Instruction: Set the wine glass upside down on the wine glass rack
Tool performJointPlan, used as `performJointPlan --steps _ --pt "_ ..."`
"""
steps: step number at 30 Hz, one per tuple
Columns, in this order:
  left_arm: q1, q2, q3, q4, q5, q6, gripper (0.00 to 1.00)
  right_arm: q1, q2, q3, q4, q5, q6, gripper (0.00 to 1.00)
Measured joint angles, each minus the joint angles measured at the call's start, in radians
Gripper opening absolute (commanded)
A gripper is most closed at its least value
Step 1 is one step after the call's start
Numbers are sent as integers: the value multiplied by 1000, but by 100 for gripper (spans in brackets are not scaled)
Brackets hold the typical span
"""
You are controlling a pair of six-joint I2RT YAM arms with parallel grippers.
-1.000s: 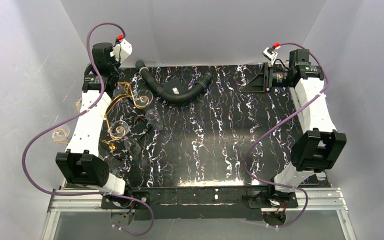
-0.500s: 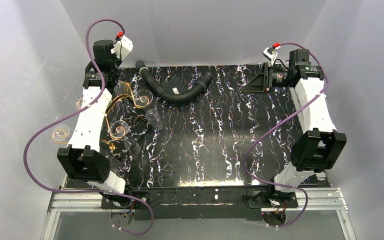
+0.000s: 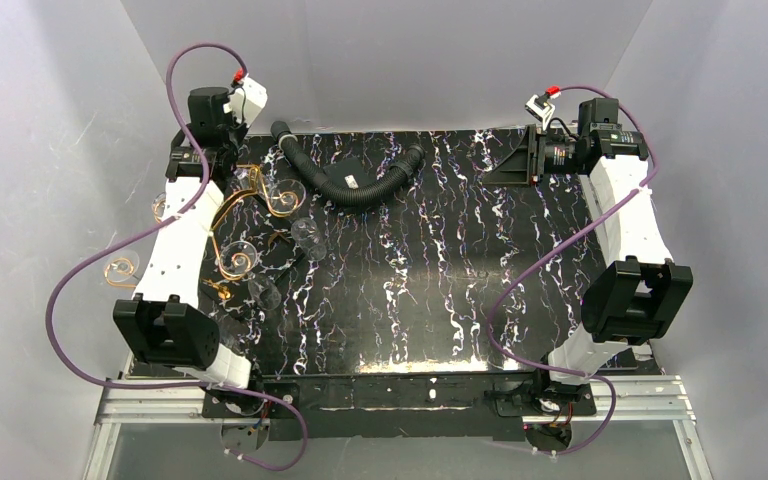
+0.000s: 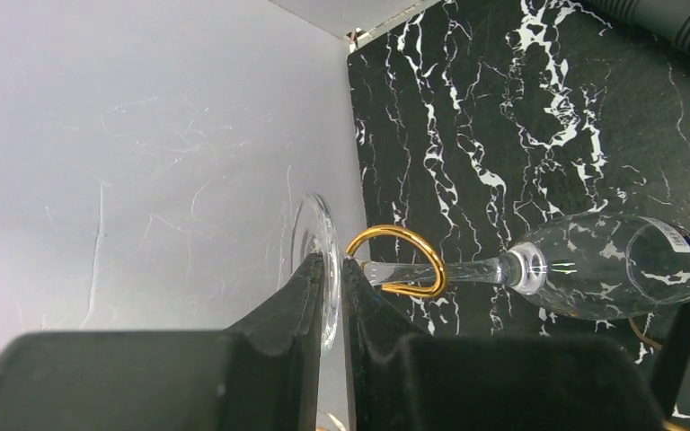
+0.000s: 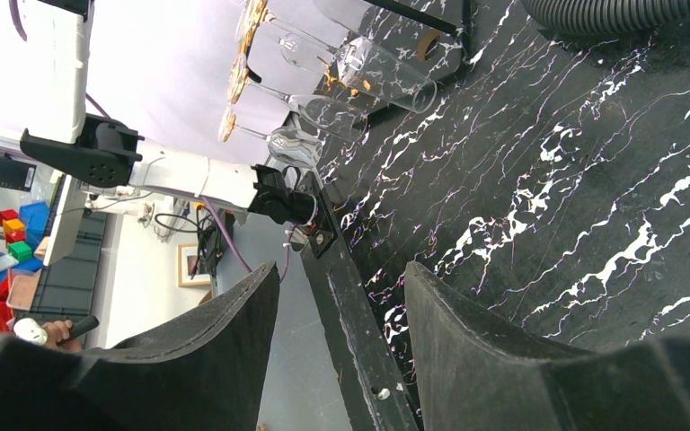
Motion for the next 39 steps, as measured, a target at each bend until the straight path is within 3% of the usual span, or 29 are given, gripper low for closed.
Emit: performJointPlan --steps 11,39 --pt "0 -18 -36 -5 37 -56 0 0 0 0 0 0 5 61" --pt "-17 -39 -76 -4 55 -116 22 5 0 0 6 0 11 61"
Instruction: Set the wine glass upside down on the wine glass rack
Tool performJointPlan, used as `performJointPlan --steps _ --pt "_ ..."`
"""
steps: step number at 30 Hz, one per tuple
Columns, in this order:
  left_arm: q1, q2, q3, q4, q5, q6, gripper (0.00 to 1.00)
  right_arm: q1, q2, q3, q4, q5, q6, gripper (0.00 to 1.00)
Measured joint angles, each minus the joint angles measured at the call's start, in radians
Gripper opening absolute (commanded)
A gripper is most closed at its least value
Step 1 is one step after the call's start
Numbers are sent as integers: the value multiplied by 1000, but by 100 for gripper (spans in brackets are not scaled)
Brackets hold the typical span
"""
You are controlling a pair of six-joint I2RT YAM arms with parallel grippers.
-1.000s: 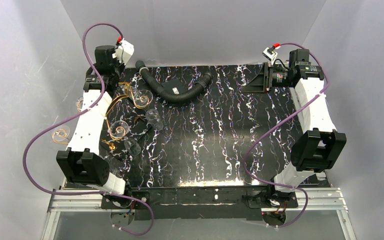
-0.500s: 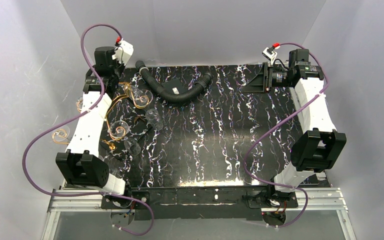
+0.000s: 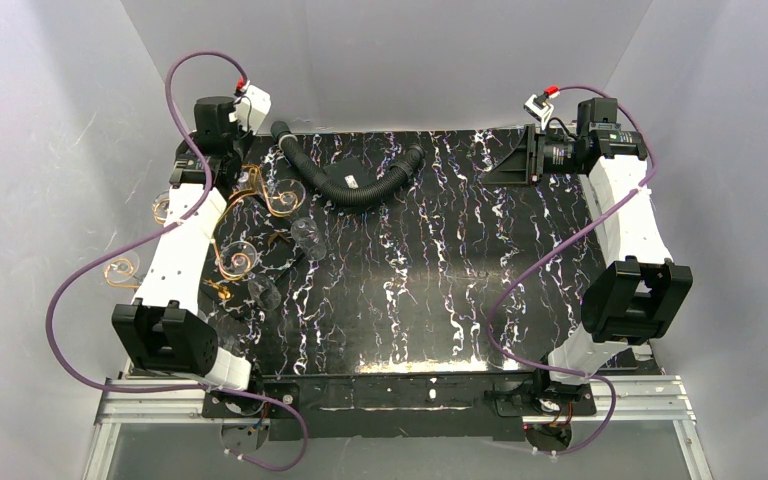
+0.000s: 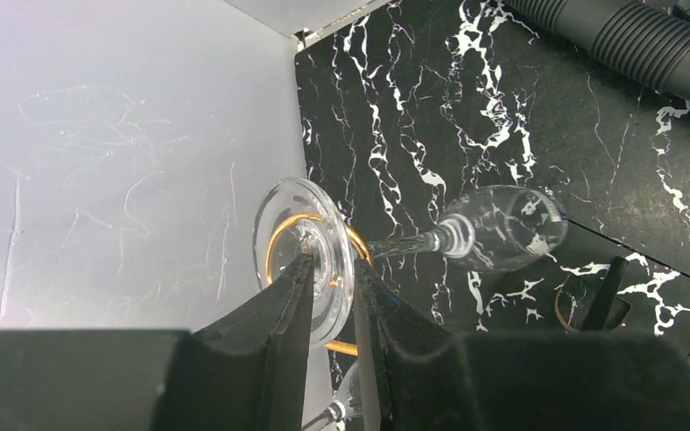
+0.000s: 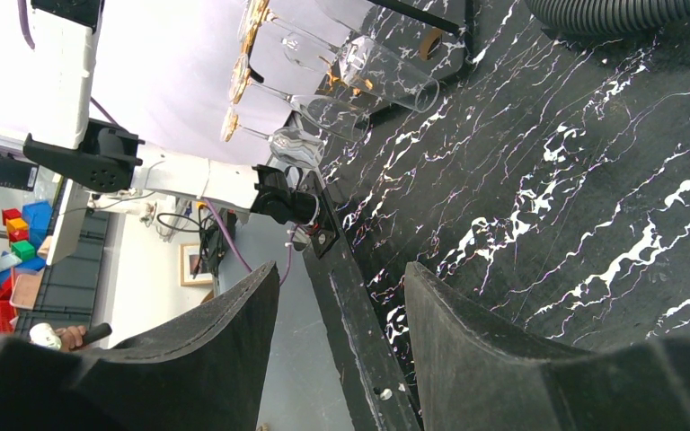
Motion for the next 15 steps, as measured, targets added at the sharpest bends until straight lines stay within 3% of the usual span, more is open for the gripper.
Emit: performJointPlan --steps 15 --pt "-5 -22 -9 -27 1 -43 32 5 0 0 0 0 0 61"
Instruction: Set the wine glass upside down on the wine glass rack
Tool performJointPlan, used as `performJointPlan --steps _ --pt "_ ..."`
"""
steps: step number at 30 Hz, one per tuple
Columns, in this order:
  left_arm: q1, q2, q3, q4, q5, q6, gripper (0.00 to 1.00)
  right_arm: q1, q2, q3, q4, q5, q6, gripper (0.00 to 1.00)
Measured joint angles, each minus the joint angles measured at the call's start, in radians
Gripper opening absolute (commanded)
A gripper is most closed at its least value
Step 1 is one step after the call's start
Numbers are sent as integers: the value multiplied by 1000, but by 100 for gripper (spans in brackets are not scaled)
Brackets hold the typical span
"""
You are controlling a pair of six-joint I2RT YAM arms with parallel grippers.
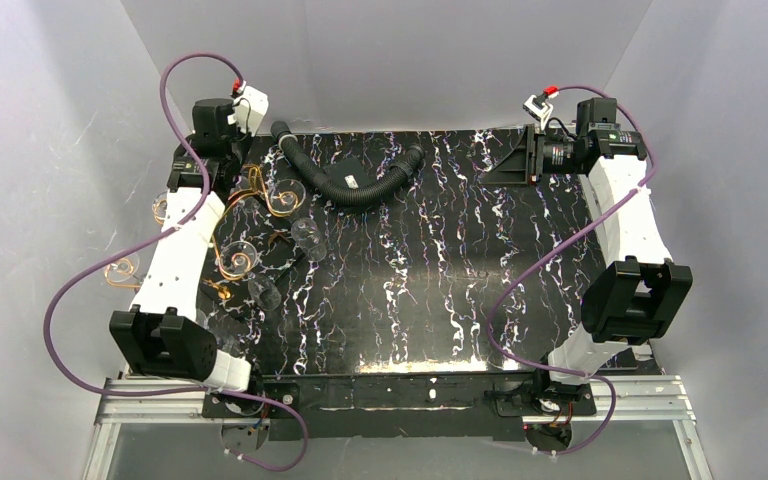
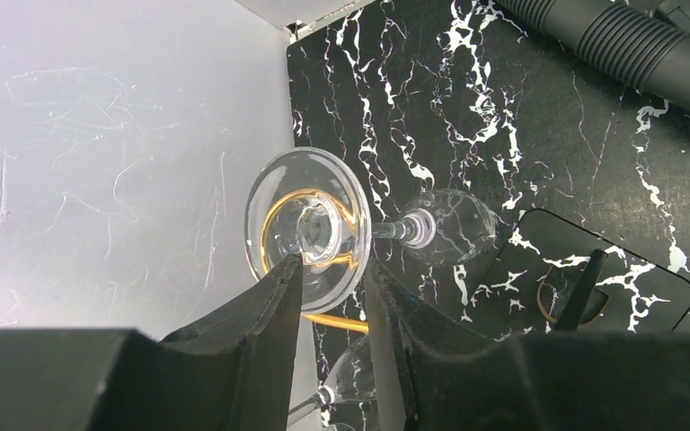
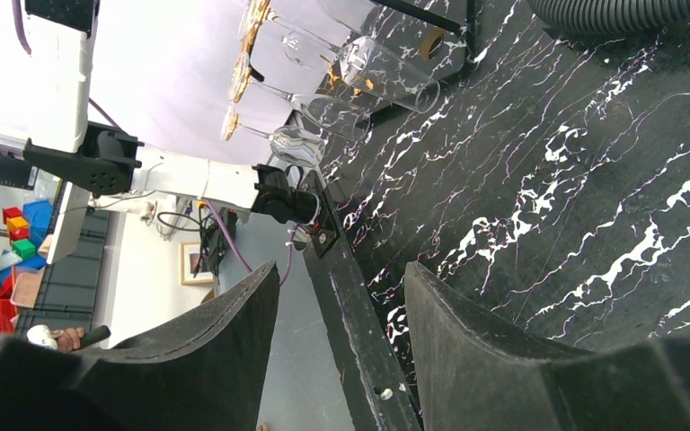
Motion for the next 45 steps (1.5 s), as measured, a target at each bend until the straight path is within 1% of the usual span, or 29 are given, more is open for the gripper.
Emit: performJointPlan --steps 11,15,19,26,33,40,45 --pt "-5 -31 0 -8 3 -46 35 6 0 0 0 0 0 61" --pt "-6 -40 0 -14 6 -64 38 7 0 0 0 0 0 62" --pt "-6 -45 0 -18 11 -86 39 8 0 0 0 0 1 61" --pt "-6 -51 0 -24 21 -120 43 8 0 0 1 0 2 62" --pt "-6 -84 0 -52 26 -158 45 8 0 0 1 0 3 61" --pt "-6 -116 0 -78 35 -197 52 8 -6 0 0 0 2 61" --pt "-6 -134 0 -100 47 -237 54 8 -23 0 0 0 -1 61"
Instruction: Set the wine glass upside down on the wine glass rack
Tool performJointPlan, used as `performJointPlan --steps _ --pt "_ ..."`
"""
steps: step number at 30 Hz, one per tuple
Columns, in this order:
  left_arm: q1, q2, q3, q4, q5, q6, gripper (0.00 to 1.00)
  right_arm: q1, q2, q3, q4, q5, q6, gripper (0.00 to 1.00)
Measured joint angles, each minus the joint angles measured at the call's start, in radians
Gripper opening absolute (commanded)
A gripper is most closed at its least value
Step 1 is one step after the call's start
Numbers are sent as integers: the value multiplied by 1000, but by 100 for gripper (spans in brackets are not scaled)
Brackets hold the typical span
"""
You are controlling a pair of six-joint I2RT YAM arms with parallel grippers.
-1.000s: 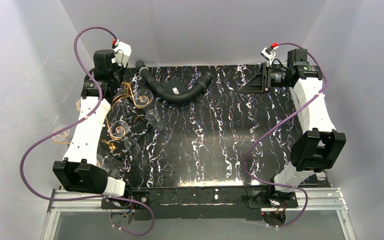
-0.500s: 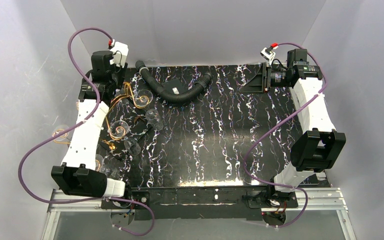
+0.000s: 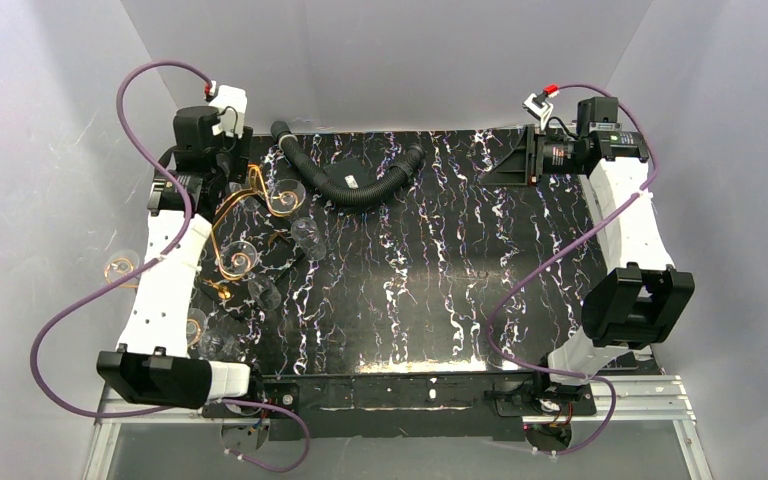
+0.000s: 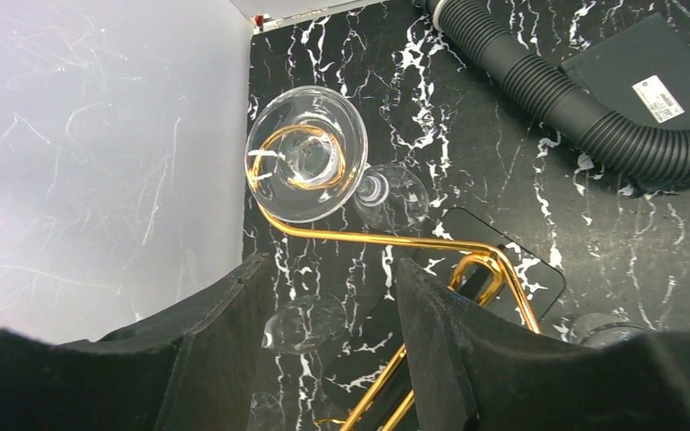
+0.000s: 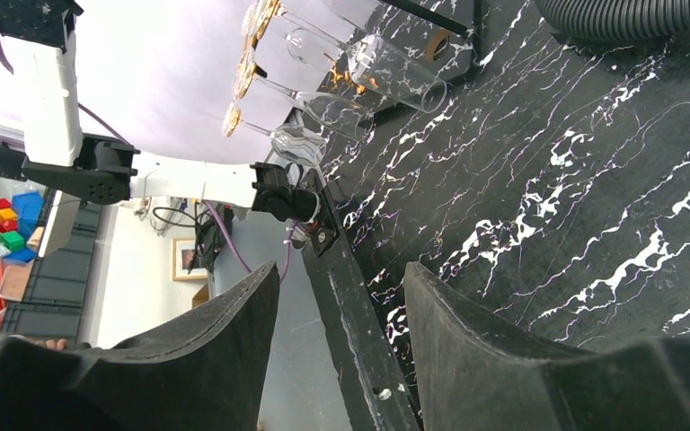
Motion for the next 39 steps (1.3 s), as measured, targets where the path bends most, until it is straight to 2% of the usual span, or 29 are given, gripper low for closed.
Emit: performJointPlan --steps 12,23,33,39 --pt "0 -109 15 -122 58 -174 66 0 -90 -3 -46 17 -80 62" --pt "0 -269 156 -364 217 -475 82 -2 -326 -62 -240 281 -389 62" --pt "0 -370 180 -426 343 -660 98 -26 -419 -115 -262 340 -430 63" --pt "0 -389 218 -468 457 -763 98 -66 -449 -137 -260 329 -425 63"
